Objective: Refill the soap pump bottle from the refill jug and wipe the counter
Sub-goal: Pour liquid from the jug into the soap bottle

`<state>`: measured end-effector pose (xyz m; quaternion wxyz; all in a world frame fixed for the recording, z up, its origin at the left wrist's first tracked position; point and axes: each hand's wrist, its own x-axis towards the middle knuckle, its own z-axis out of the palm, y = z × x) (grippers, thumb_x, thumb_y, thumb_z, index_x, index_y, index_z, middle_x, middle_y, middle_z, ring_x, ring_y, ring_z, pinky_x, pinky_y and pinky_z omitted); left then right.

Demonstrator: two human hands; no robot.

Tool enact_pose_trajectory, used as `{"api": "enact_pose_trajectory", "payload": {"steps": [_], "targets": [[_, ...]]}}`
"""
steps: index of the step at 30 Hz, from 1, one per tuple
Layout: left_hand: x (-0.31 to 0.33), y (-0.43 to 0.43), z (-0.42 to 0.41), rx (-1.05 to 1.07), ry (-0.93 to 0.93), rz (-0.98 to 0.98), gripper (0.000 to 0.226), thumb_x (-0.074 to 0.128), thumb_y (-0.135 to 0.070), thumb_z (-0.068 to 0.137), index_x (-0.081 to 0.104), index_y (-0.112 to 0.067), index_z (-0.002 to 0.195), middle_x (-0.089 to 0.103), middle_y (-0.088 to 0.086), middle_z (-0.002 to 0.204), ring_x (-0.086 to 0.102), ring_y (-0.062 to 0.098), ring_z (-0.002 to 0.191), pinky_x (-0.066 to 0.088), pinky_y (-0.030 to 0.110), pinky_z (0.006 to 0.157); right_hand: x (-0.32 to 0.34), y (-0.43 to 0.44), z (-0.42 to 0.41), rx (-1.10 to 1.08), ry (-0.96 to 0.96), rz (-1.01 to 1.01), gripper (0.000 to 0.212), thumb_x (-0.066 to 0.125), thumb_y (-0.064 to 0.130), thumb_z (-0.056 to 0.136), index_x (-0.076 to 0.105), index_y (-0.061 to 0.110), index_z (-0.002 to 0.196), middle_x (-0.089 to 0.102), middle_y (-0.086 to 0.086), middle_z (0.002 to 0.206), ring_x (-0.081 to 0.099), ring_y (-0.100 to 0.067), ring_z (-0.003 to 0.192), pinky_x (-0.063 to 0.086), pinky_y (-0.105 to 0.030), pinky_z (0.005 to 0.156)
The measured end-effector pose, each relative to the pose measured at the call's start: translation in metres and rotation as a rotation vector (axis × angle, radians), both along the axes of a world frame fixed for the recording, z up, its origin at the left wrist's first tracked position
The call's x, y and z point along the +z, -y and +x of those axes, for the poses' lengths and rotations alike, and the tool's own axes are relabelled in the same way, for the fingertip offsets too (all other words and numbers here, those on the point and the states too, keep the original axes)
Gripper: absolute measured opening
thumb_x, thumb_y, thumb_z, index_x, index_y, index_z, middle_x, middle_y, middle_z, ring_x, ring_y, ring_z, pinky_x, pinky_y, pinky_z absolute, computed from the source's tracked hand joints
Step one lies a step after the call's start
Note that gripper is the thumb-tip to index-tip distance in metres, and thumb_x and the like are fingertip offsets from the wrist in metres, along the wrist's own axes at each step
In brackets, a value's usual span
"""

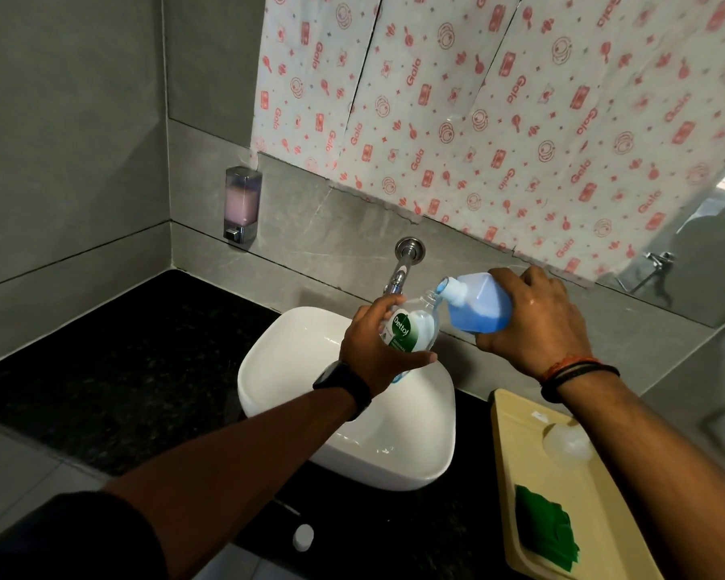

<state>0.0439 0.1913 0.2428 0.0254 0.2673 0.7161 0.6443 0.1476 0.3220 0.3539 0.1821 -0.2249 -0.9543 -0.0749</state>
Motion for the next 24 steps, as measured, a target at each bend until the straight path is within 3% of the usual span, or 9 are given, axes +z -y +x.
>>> {"api": "enact_pose_trajectory", "payload": {"steps": [24], "targets": [[-0.0026, -0.0028, 0.0008, -0.010, 0.001, -0.032, 0.086, 0.090, -0.035, 0.050, 0.050, -0.021, 0.125, 0.058, 0.004, 0.120, 0.058, 0.022, 0.104, 0.054, 0.042, 0.089, -0.0015, -0.0035, 0.0015, 0.004, -0.001, 0.014, 0.084, 0.083, 0.037, 0.058, 0.042, 0.023, 0.130, 0.050, -0.014, 0.114, 0.045, -0.035, 0.107, 0.047, -0.047, 0.082]]}}
